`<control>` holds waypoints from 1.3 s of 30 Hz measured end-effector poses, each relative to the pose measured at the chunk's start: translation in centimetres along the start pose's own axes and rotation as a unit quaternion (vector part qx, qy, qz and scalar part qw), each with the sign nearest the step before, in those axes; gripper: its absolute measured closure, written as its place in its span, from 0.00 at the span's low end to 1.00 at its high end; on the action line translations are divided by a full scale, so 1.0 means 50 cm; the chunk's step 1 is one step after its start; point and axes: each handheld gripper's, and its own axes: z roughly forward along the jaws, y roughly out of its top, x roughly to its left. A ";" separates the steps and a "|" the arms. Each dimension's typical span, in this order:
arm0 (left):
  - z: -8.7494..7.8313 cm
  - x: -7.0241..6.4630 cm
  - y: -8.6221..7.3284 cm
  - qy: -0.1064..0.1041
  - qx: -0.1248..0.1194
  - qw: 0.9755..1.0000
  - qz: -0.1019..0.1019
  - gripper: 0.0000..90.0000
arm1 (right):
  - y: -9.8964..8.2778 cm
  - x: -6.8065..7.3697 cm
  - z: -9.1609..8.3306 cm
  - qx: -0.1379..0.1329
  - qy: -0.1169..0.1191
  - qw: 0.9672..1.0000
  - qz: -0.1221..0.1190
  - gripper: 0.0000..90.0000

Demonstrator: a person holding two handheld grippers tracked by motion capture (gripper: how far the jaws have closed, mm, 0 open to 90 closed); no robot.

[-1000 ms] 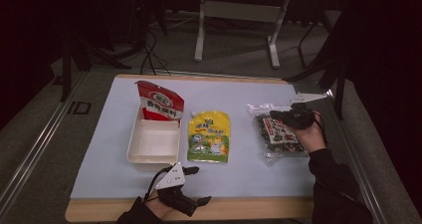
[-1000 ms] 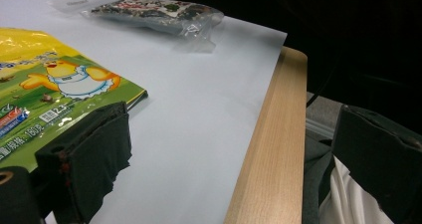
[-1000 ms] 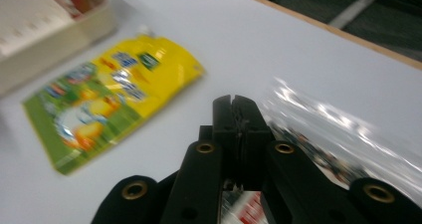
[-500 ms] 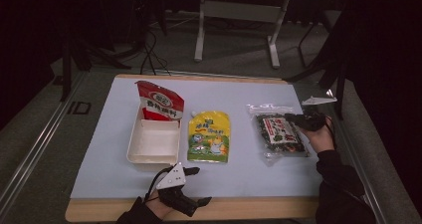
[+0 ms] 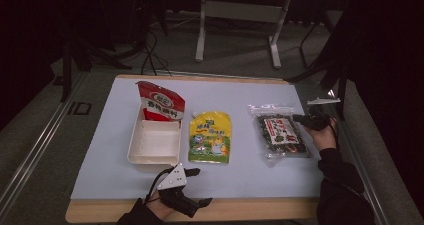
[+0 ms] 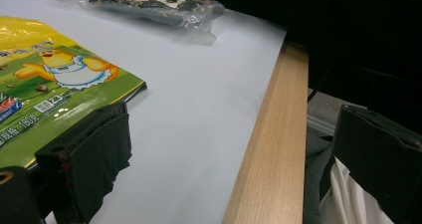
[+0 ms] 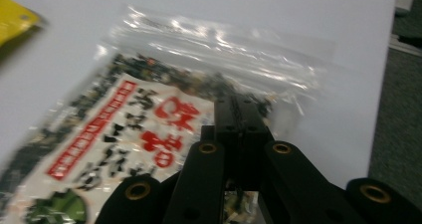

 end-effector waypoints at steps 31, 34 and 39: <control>0.000 -0.002 -0.001 -0.001 0.002 1.000 0.000 0.04 | -0.064 -0.003 0.038 0.053 -0.008 0.998 0.040 1.00; 0.000 -0.002 0.000 -0.001 0.001 1.000 0.001 0.04 | -0.063 0.015 0.040 0.055 0.001 0.998 0.029 1.00; 0.000 -0.004 0.000 -0.002 0.003 1.000 0.002 0.04 | -0.067 0.049 0.042 0.055 0.016 0.998 0.015 1.00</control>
